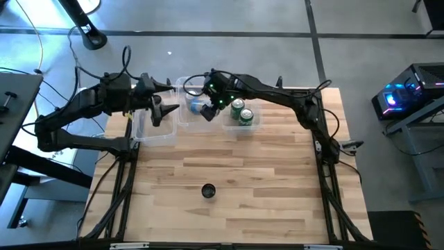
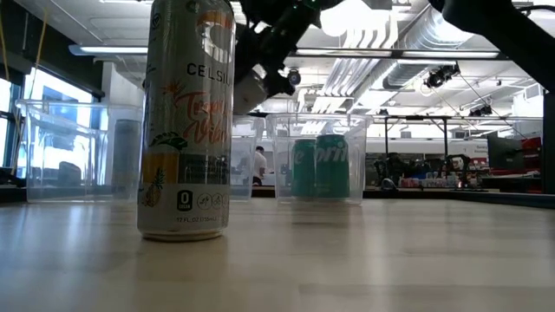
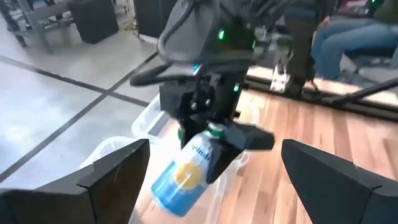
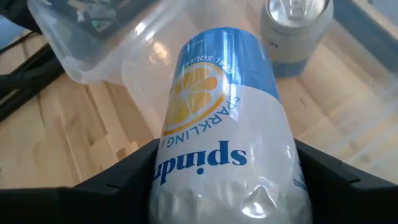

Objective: Sort soda cans
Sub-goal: Put the blue white soda can into the middle transparent bin

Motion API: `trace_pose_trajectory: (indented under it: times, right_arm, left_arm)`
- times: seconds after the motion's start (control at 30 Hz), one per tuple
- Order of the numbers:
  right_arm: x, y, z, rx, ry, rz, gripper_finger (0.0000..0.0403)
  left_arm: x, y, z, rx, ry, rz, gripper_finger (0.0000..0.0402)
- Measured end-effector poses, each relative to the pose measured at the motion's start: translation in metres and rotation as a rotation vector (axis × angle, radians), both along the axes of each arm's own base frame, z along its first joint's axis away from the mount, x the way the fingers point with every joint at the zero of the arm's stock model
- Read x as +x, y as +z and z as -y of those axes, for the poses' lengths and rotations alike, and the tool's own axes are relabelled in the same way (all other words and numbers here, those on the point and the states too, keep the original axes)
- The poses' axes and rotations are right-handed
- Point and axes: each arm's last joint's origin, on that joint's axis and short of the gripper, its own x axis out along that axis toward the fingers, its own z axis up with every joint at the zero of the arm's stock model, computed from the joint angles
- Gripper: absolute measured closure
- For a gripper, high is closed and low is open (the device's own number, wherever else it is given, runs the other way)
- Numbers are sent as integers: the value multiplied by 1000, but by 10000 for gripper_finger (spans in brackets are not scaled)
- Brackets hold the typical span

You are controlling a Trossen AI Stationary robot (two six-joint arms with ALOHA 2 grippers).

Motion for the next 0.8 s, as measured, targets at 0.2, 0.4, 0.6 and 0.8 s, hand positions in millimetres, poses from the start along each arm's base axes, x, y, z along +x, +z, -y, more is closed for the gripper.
trace_pose_trajectory:
  times: [0.2,0.4,0.6,0.8]
  right_arm:
    - [4,27,-18,-116,154,90,129]
    - [-16,58,-38,-174,240,113,129]
    - [-40,75,-49,-211,291,46,129]
    - [-47,68,-56,-254,309,-85,129]
  left_arm:
    - [3,-6,-5,35,1,-56,44]
    - [20,-17,-12,59,-26,-118,44]
    - [53,-25,-21,164,-152,-166,44]
    - [98,-37,-22,135,-278,-300,44]
